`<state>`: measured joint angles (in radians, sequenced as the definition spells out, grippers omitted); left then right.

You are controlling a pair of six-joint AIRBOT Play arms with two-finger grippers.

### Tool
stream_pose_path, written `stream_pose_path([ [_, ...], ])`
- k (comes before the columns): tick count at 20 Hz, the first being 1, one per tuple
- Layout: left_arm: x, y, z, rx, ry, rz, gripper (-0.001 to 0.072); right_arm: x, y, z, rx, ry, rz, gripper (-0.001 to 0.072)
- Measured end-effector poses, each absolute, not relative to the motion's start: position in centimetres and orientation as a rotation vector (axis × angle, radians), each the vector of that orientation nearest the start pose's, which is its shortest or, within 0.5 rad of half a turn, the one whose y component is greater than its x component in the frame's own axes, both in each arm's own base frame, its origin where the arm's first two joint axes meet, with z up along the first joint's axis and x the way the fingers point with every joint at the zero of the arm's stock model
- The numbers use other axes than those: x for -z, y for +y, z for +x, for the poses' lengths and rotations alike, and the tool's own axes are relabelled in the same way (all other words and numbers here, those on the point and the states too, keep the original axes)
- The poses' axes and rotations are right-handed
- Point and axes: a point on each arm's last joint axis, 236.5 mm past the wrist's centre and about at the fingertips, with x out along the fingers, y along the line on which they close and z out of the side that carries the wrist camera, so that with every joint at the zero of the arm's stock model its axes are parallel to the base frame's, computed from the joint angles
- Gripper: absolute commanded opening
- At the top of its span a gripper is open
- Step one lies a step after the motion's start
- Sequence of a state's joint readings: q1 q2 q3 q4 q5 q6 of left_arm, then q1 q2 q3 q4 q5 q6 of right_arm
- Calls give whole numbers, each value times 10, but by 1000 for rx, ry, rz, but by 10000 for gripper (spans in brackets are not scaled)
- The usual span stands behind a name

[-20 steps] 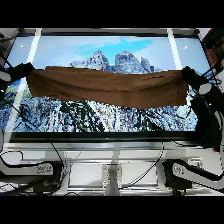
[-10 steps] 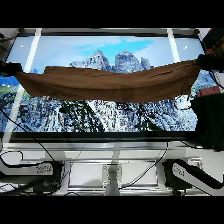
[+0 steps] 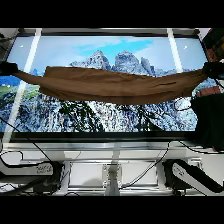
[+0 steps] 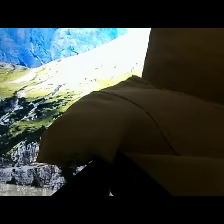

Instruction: Fold the clothes and pants, and hang the long-sleeved shirts on hangers.

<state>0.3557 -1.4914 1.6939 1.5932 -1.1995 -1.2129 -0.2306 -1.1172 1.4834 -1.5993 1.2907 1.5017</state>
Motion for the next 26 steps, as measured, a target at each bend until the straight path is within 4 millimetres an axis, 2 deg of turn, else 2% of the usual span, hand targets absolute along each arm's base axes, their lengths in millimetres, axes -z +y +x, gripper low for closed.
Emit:
stream_pose_path([
  [3,-110,177,464,-151,1051,171,11,-173,-100,396,203,941,20,31],
  [5,-98,178,473,-155,1052,157,11,-159,-105,417,205,929,24,31],
  [7,-76,172,486,-145,1067,142,12,-138,-110,443,217,918,51,31],
  [10,-38,155,514,-110,1072,146,15,-99,-119,483,250,894,124,31],
  [12,-16,138,540,-81,1037,167,15,-75,-123,505,278,872,186,31],
  [15,-5,114,580,-72,923,164,16,-52,-127,533,310,808,286,31],
  [18,-12,100,614,-104,772,88,16,-50,-130,557,322,712,358,31],
  [20,-13,98,627,-132,708,13,18,-54,-132,570,323,644,393,31],
  [26,-4,96,641,-181,647,-135,19,-59,-138,593,338,516,490,31],
])
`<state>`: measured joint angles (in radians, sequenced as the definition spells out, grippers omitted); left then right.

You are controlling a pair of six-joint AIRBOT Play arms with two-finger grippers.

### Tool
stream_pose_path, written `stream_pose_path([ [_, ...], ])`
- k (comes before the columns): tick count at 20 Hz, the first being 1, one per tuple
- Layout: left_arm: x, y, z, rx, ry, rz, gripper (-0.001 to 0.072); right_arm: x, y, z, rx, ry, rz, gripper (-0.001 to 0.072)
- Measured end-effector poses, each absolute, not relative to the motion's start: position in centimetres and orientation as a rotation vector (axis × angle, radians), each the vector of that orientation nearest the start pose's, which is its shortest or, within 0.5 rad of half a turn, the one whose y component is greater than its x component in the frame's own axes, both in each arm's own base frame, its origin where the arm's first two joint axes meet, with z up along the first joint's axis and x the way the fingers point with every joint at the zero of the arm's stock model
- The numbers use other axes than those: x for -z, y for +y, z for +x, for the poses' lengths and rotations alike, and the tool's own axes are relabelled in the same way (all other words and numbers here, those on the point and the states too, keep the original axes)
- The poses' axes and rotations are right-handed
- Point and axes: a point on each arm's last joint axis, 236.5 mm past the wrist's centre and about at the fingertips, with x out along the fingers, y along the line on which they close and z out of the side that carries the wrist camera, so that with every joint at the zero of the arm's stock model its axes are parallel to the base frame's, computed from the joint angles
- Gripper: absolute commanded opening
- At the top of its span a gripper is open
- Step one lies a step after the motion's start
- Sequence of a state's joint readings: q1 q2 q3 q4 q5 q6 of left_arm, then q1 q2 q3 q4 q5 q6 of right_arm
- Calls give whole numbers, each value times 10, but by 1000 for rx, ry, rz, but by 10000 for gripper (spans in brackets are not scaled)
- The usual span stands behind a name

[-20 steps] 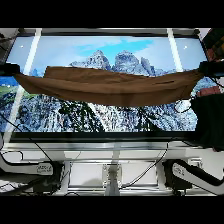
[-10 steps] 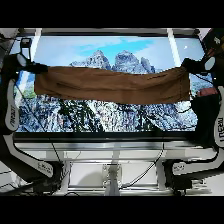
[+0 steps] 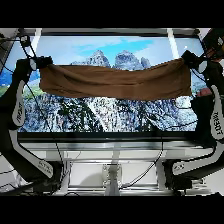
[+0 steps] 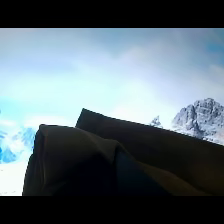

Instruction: Fold the clothes and pants, and hang the long-sleeved shirts on hangers.

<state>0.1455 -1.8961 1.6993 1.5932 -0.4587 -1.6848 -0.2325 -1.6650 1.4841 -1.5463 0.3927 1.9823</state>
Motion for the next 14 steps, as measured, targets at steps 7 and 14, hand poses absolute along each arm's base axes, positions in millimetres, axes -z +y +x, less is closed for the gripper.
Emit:
stream_pose_path([
  [7,-3,113,641,-219,629,-188,19,-58,-162,595,400,453,621,31],
  [14,-14,134,645,-289,551,-343,224,-63,-172,595,416,416,651,35],
])
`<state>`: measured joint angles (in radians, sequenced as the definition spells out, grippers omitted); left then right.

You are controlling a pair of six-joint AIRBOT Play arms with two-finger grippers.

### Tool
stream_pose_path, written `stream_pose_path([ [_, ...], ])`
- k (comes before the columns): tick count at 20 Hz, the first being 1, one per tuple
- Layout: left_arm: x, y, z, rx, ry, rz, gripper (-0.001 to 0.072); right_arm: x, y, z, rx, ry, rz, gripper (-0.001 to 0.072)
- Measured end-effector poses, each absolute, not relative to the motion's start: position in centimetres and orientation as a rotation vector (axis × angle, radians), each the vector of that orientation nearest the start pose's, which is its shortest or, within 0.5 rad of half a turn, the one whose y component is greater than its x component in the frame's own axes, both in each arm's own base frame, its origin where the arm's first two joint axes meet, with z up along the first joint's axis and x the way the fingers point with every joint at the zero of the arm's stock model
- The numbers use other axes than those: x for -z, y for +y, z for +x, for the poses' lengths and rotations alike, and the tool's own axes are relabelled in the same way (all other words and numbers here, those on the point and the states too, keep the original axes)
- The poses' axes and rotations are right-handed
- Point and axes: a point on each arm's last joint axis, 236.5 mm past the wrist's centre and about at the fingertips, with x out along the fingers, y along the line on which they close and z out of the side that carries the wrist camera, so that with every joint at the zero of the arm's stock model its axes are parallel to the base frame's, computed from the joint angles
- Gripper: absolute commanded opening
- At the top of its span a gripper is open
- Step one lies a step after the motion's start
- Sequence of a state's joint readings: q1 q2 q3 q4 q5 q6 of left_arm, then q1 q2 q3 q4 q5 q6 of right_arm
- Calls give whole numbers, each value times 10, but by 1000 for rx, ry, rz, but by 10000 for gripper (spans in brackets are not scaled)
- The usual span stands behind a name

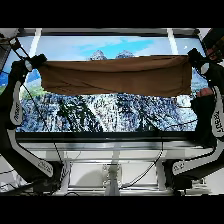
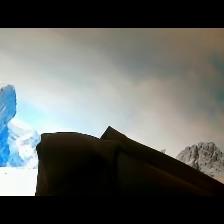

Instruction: Fold the clothes and pants, and hang the long-sleeved shirts on hangers.

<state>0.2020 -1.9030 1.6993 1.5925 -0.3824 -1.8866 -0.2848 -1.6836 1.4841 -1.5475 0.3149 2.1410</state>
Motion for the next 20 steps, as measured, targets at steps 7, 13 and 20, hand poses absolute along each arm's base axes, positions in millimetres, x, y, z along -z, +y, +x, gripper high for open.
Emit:
stream_pose_path([
  [7,-24,126,651,-283,512,-377,708,-62,-173,593,420,427,648,708],
  [13,6,154,598,-368,768,-395,708,-37,-167,574,432,580,590,692],
  [20,50,154,538,-203,1053,-619,713,-14,-160,554,388,750,425,692],
])
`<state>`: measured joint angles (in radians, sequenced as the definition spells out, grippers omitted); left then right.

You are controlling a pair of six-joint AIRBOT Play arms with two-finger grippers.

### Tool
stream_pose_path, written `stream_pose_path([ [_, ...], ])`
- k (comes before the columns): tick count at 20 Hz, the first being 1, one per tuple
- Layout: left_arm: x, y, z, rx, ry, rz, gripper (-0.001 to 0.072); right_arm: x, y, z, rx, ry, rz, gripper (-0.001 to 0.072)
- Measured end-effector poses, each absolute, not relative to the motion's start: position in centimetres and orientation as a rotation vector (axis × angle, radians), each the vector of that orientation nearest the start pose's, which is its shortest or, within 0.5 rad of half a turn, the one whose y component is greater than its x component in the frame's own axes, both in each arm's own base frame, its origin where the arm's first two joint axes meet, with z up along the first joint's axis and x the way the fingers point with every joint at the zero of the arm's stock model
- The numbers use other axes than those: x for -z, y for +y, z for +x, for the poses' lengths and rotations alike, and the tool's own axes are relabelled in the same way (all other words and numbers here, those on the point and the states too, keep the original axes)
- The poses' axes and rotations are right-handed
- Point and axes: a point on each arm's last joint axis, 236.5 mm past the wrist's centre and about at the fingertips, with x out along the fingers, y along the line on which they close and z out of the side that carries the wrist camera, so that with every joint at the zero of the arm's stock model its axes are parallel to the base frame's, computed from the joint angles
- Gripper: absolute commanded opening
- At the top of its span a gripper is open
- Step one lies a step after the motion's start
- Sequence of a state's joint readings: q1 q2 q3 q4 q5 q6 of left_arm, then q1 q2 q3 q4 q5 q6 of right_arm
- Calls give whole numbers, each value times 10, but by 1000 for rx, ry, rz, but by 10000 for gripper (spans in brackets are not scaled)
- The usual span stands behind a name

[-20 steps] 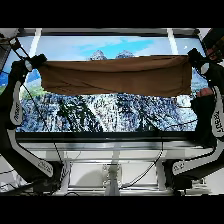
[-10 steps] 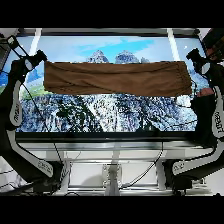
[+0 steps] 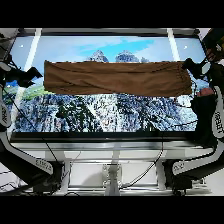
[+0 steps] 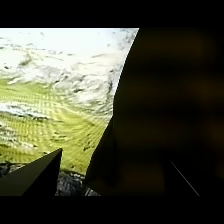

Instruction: Fold the clothes and pants, and hang the long-sleeved shirts on hangers.

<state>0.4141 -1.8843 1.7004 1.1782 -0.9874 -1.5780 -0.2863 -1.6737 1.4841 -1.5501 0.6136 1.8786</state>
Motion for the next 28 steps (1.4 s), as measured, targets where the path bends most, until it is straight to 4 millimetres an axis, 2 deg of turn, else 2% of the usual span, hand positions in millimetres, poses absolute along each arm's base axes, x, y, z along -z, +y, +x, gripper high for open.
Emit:
stream_pose_path([
  [6,74,151,527,-94,1111,-645,711,-8,-156,549,374,788,411,691],
  [11,91,124,539,53,1094,-693,707,-3,-149,544,366,823,444,690],
  [16,101,94,549,163,1084,-643,684,4,-140,536,349,873,469,688],
  [17,102,88,552,177,1079,-622,591,5,-138,535,336,883,466,688],
  [18,103,84,556,179,1070,-604,435,7,-133,533,318,902,461,688],
  [20,106,73,563,188,1057,-569,40,8,-124,530,271,934,447,688],
  [21,107,67,565,197,1057,-556,19,7,-119,528,244,950,437,684],
  [22,105,63,568,201,1049,-541,19,5,-114,527,213,965,424,625],
  [23,102,59,571,207,1042,-528,19,2,-109,524,184,980,409,535],
  [24,96,57,573,211,1032,-517,19,-5,-103,523,151,985,394,484],
  [27,54,53,582,229,958,-485,19,-33,-87,517,54,983,349,330],
  [28,36,54,583,232,933,-466,19,-47,-80,515,18,970,337,318],
])
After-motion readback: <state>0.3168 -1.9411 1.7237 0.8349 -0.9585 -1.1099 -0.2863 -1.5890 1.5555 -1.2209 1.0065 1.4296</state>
